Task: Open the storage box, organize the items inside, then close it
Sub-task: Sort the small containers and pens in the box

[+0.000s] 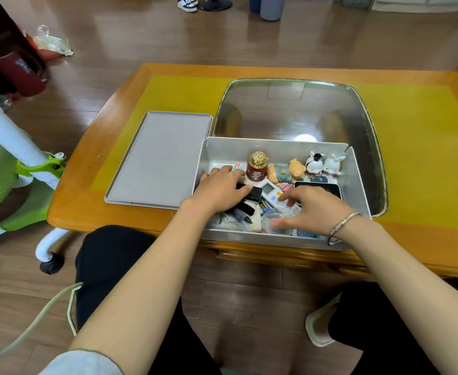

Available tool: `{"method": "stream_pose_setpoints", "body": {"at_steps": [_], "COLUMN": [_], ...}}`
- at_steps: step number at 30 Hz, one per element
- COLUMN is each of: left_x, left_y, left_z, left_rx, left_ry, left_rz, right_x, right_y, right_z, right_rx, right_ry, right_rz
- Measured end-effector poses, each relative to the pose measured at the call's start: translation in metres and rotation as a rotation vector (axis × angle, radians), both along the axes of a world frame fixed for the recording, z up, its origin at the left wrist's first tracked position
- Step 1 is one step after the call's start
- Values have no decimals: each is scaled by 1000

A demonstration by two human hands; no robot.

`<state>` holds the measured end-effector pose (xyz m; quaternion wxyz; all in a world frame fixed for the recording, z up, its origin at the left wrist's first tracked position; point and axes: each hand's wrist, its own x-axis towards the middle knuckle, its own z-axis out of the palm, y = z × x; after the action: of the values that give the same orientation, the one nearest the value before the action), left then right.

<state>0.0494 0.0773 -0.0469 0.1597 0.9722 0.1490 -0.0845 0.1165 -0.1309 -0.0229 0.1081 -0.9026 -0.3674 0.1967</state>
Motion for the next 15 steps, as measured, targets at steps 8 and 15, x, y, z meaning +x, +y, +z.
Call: {"method": "stream_pose_setpoints", "body": {"at_steps": [8,15], "left_x": [-36,-50], "left_y": [-14,-29], "left_z": [4,15], "left_rx": [-175,-234], "left_ry": [-274,-432], "left_rz": [23,-46], "right_x": [-14,-3], "right_y": [22,-2], "right_z": [-10,0], "right_rx": [-154,320], "right_ry": [-79,405], "right_rz": [8,-347]}}
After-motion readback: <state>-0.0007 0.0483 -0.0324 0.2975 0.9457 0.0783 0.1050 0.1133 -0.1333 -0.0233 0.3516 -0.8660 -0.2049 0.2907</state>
